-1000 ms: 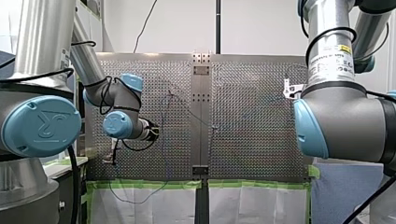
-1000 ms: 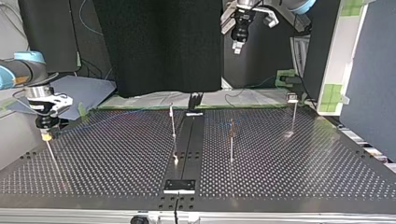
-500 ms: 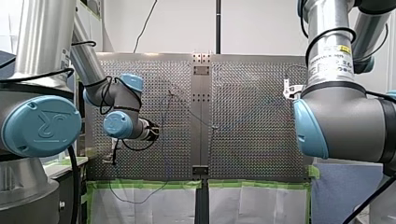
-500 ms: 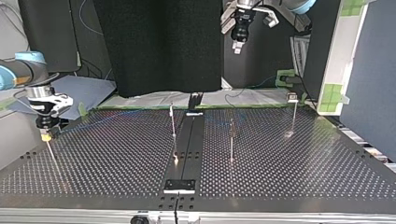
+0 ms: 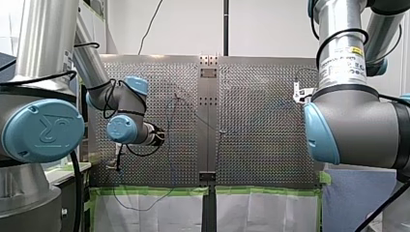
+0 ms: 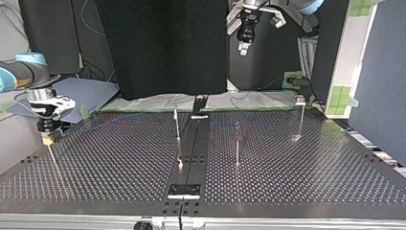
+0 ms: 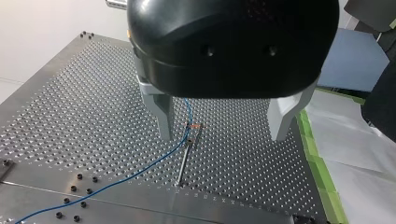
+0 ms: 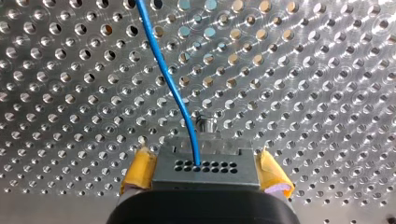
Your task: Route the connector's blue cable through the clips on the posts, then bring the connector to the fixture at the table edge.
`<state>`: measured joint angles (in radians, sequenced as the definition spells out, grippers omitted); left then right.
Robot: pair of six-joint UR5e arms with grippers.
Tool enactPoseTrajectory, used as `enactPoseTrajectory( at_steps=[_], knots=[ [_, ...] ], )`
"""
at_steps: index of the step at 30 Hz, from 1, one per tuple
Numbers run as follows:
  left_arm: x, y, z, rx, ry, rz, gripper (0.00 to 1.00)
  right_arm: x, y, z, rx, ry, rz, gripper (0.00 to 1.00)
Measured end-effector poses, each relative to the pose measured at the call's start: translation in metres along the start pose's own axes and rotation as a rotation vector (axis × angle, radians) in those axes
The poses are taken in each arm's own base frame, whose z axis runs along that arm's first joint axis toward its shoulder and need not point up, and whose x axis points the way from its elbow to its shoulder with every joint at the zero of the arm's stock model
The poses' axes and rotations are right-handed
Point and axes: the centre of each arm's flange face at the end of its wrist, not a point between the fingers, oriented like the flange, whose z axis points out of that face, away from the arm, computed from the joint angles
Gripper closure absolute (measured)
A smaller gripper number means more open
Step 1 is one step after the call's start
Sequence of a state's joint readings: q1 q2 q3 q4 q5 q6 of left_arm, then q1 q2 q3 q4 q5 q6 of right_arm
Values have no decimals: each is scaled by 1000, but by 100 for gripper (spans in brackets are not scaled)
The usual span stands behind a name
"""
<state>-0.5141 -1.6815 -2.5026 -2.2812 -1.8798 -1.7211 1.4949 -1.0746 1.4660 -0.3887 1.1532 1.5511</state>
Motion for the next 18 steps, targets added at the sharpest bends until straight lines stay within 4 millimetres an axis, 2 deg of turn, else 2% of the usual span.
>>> enactPoseTrajectory(
  at_steps=[2,3,11,12,14,15,18],
  knots=[
    [0,0,0,0,0,0,0,0,0,0,0,1,0,24],
    [0,0,0,0,0,0,0,0,0,0,0,1,0,19],
    [0,1,0,-2,0,0,0,1,0,1,-1,5,1,16],
    [0,1,1,-2,-1,0,0,1,0,1,-2,6,1,13],
    [0,1,1,-2,0,0,0,1,0,1,-2,8,1,13],
    [0,1,1,-3,0,0,0,1,0,1,-1,9,1,9],
    [0,1,1,-4,0,-1,0,1,0,1,-1,11,1,9]
  ],
)
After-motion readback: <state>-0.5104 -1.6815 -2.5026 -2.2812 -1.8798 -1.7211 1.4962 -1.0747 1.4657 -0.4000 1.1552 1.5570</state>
